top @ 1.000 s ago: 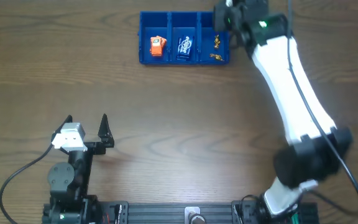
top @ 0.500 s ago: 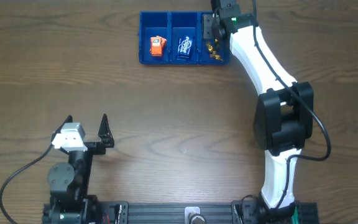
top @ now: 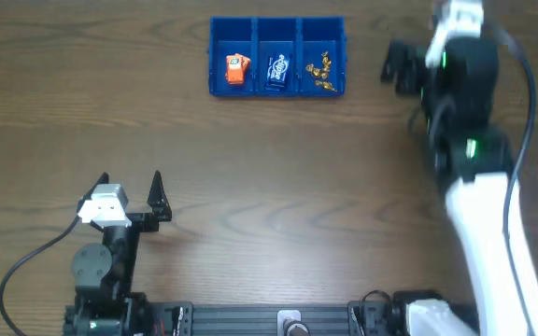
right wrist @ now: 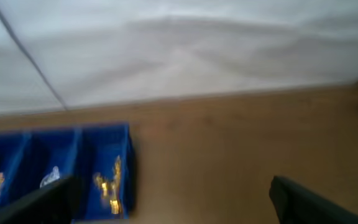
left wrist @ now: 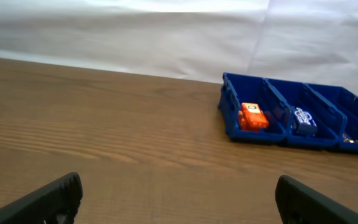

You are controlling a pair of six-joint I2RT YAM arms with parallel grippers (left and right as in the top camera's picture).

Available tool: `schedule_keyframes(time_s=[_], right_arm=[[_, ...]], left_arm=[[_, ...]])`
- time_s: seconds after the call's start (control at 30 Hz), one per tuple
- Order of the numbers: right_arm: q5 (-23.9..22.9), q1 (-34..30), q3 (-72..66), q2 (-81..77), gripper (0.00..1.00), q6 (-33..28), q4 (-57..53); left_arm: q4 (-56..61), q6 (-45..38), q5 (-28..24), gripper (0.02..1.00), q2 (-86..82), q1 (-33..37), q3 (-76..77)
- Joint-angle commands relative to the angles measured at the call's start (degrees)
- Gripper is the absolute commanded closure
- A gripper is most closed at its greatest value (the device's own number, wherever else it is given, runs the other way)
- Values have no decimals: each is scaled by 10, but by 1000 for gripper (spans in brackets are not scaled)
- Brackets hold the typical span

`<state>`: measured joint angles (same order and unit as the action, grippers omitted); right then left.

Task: Sort Candies Into Trays

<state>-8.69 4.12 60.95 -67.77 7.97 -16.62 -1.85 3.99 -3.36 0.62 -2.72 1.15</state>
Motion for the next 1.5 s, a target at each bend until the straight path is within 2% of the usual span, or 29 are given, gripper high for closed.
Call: schedule_keyframes(time_s=[0.03, 0.1, 0.2, 0.3, 0.43, 0.5, 0.63, 1.5], right_arm=[[32, -26, -244, 196, 3, -10, 56], [65, -55, -342, 298, 3, -10, 95], [70, -57, -449, 438, 3, -10, 137], [96, -56, -538, 549, 3, -10, 173], [99, -35, -601, 626, 3, -10, 175], [99, -26, -605, 648, 3, -10, 139], [92, 4, -605, 669, 1, -51, 119], [92, 4, -605, 676, 3, -50, 119]], left_arm=[[-24, -10, -7, 20, -3, 2, -9], [-24, -10, -7, 20, -3, 2, -9], [-24, -10, -7, 20, -3, 2, -9], [-24, -10, -7, 20, -3, 2, -9], [-24, -10, -7, 23, -3, 2, -9], [-24, -10, -7, 20, -3, 2, -9], [-24, -10, -7, 20, -3, 2, -9], [-24, -10, -7, 23, -3, 2, -9]])
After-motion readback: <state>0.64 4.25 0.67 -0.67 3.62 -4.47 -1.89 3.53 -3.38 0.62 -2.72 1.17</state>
